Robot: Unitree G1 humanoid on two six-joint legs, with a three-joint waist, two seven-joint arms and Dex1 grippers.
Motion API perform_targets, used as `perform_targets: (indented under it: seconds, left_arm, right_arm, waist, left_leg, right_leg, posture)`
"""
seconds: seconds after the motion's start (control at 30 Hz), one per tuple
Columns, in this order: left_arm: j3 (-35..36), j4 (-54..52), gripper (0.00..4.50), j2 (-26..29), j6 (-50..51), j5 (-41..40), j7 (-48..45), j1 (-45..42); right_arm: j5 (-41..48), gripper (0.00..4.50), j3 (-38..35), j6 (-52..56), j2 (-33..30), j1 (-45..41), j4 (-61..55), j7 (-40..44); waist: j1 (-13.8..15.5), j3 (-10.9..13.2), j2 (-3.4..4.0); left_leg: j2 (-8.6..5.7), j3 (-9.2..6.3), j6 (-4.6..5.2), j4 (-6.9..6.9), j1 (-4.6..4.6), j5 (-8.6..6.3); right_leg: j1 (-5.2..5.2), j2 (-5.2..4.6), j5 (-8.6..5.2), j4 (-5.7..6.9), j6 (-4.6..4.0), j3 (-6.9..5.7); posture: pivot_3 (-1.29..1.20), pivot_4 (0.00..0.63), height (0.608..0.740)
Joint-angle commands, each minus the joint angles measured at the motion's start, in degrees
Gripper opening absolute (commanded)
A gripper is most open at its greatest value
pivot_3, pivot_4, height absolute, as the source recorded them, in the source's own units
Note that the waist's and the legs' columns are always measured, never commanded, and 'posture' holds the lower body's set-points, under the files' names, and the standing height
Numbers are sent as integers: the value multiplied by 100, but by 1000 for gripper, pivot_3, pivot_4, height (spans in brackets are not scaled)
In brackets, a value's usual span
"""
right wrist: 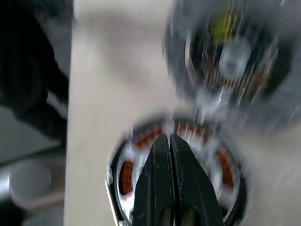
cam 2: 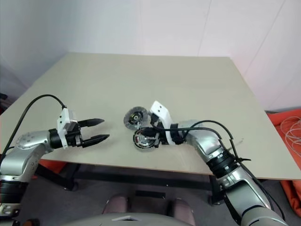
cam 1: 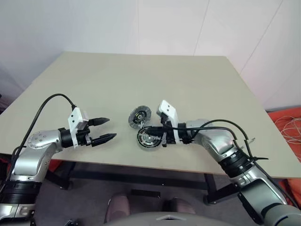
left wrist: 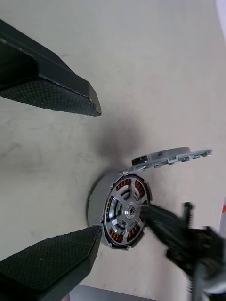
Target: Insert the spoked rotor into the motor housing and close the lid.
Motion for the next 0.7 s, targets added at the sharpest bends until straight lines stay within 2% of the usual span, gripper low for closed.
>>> perform_targets:
  seconds: [0.03,0.13,0.33,0.5,0.6,0.7]
  left_arm:
    - [44,-189,3946,2,-19,-33,28,-86]
    - [43,-167,3946,-3,-22,-21,30,-125]
    - [45,-126,3946,-7,-28,-13,35,-177]
    - [35,-115,3946,-19,-39,-6,34,-172]
    - [-30,-216,3946,-103,-14,-13,84,-124]
    - [-50,-285,3946,-151,-4,-7,122,-71]
  right_arm:
    - [-396,7,202,-36,-29,87,302,247]
    - [-401,7,73,58,94,8,323,287]
    - [-956,7,-28,-579,-12,-384,66,378]
    - [-1528,7,148,-1517,-465,-939,223,1242]
    - [-1988,7,484,-2415,-796,-1666,785,2289]
    - [-2254,620,723,-2842,-888,-2243,1238,3076]
  waist:
    - [-9,-4,-5]
    - [-20,-6,-8]
    - [-85,-9,-16]
    - [-118,-7,-15]
    - [-139,-7,-15]
    - [-144,-8,-16]
  left_leg:
    - [0,0,3,-1,10,-2]
    - [0,0,16,-8,83,-10]
    - [2,-1,15,-4,83,-9]
    - [2,-1,15,1,79,-9]
    - [2,0,15,4,73,-9]
    - [2,1,20,5,61,-11]
  right_leg:
    - [15,1,-1,0,1,0]
    - [66,2,-5,-10,2,-1]
    - [68,1,-4,-15,3,0]
    - [64,1,-4,-12,2,0]
    - [56,1,-3,0,1,0]
    - [45,3,6,9,-17,0]
  posture:
    - [0,0,740]
    - [0,0,740]
    - [0,0,740]
    - [0,0,740]
    - [0,0,740]
    - [0,0,740]
